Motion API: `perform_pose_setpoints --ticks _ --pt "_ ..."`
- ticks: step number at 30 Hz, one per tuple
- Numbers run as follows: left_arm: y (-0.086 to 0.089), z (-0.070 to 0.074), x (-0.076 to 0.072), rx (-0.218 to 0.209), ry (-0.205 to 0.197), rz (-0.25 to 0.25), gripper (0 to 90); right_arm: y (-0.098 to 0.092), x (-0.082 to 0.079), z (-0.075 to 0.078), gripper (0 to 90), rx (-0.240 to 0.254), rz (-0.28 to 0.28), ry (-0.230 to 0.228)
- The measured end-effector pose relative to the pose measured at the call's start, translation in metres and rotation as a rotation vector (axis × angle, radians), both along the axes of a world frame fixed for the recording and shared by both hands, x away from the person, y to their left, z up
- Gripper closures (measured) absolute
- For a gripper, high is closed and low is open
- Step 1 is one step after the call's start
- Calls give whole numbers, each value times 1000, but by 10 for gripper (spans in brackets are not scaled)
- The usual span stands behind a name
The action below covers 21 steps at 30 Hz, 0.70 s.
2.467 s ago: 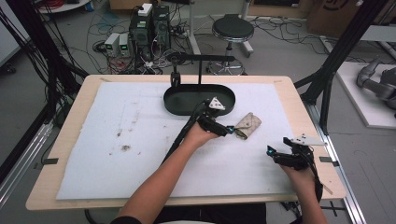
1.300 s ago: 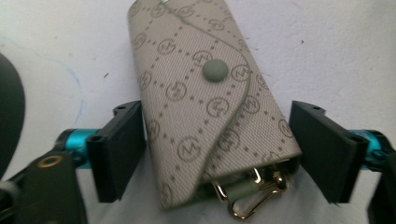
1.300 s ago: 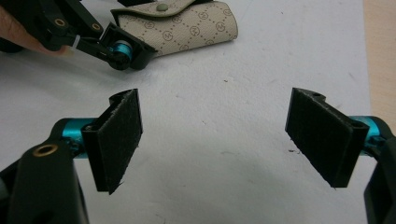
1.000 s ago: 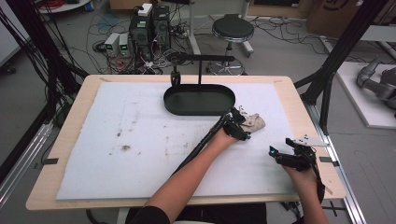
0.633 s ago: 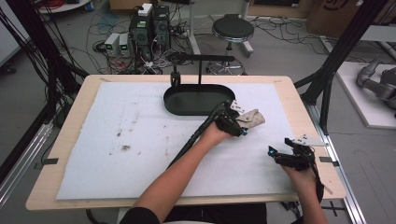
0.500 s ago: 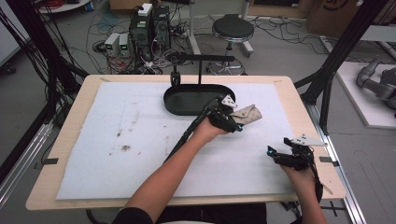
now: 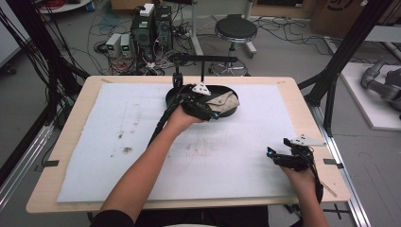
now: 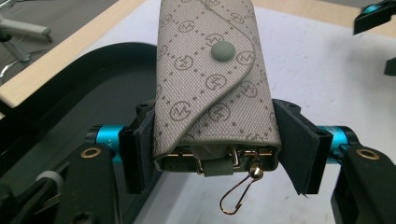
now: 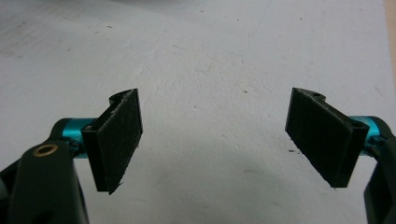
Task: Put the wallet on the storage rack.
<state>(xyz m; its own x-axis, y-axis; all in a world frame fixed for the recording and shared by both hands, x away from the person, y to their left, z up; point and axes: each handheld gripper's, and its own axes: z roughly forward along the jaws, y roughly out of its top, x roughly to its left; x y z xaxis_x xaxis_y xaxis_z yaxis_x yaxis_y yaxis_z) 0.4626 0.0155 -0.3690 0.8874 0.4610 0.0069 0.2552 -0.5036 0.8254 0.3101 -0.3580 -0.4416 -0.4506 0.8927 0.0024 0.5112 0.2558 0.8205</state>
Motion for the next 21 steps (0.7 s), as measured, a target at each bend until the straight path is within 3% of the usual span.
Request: perform_pose_setpoints --ticks 12,21 --pt "31 -1 13 52 -17 64 363 6 4 1 190 1 14 2" --pt "50 -9 30 43 -23 107 363 8 6 0 190 2 19 8"
